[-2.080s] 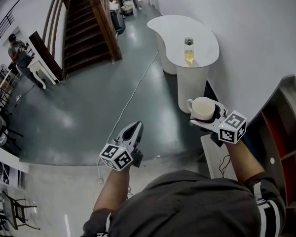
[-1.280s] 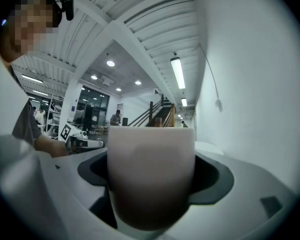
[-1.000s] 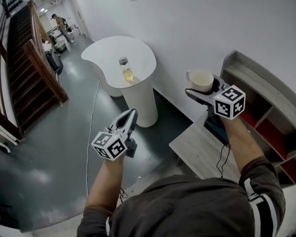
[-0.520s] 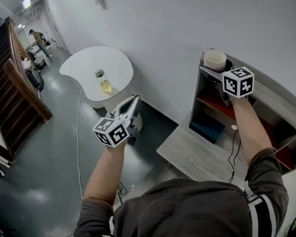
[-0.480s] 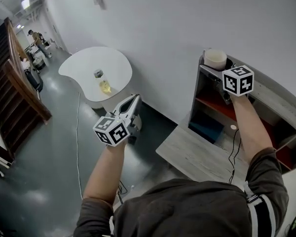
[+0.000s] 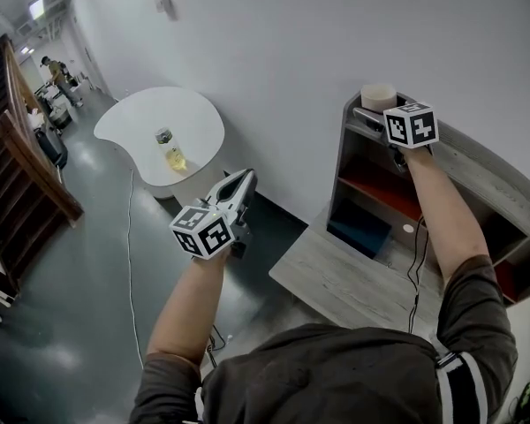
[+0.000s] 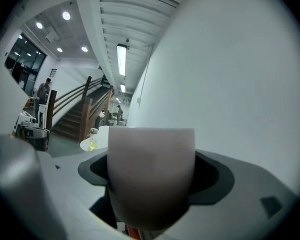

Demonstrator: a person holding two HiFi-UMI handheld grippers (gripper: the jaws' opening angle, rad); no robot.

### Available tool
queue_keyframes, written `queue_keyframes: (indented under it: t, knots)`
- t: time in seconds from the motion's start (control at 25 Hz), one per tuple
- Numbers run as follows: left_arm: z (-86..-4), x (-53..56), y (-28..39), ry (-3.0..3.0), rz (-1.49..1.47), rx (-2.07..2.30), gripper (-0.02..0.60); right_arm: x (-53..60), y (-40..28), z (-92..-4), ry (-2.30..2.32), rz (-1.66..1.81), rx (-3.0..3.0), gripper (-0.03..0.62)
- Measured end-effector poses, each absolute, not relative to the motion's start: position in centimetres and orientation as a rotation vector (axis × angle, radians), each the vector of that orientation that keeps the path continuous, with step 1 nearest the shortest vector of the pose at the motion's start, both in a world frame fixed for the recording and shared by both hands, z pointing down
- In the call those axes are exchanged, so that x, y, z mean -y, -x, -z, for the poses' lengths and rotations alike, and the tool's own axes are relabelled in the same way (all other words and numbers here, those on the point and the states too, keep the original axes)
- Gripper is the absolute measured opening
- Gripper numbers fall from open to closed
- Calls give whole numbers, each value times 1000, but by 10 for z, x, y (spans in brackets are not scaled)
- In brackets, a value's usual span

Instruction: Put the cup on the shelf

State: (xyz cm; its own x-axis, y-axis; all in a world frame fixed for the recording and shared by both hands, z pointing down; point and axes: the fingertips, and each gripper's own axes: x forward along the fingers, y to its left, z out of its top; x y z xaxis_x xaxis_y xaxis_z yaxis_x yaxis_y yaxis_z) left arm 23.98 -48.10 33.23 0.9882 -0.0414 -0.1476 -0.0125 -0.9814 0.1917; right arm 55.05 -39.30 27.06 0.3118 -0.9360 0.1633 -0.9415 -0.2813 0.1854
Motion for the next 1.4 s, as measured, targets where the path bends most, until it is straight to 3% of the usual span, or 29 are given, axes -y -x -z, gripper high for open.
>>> queue_keyframes:
  t: [0.88,1.4]
  knots:
    - [-347,479,-239,-2929,190,68,5,405,-588,-306,-2310,-279,1563,451]
    - [-346,471,-238,-2932,192,57,5,395,-588,-296,-2346,-179,1518,500]
